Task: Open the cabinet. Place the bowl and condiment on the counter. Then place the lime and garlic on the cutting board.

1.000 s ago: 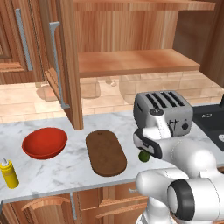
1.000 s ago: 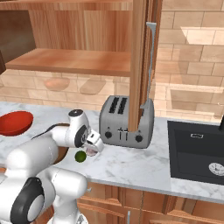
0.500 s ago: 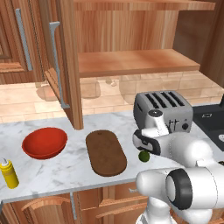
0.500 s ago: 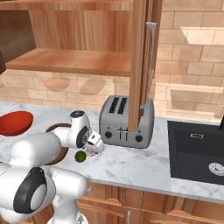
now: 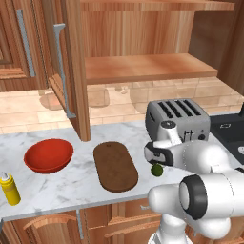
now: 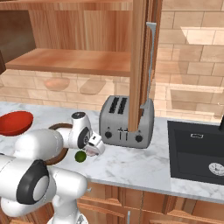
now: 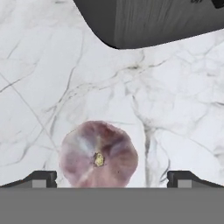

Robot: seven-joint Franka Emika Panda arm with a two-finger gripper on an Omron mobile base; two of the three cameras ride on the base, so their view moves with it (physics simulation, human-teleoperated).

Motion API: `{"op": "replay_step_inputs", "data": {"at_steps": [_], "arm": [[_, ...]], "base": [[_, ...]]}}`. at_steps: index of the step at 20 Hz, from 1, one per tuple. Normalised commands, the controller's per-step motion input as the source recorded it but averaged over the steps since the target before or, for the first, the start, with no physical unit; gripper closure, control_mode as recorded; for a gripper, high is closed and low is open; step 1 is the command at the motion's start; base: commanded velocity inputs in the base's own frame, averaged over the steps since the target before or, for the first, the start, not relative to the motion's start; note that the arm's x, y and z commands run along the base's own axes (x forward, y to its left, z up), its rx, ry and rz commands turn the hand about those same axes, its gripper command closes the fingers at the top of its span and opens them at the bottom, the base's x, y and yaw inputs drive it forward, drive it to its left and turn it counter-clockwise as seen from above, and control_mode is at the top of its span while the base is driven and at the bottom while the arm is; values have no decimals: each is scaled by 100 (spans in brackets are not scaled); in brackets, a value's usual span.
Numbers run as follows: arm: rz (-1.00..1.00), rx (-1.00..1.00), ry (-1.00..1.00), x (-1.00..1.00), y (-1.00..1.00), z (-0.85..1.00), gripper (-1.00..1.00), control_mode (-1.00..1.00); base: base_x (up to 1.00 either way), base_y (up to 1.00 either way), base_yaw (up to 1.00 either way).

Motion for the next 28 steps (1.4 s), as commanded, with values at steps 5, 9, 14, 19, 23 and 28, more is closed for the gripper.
{"op": "replay_step_inputs", "data": {"at_steps": [5,9,14,19,23,28], "arm": [[0,0,0,0,0,-13,-100,-100],[0,0,0,0,0,-12,-100,-100],[0,0,0,0,3,-12,-100,-100],[0,0,0,0,9,-15,-100,-100],[0,-1,0,0,11,-9,100,-100],[0,0,-2,0,3,-5,100,-100]], "base": [[0,0,0],[0,0,0],[0,0,0],[0,0,0],[0,0,0],[0,0,0]]}}
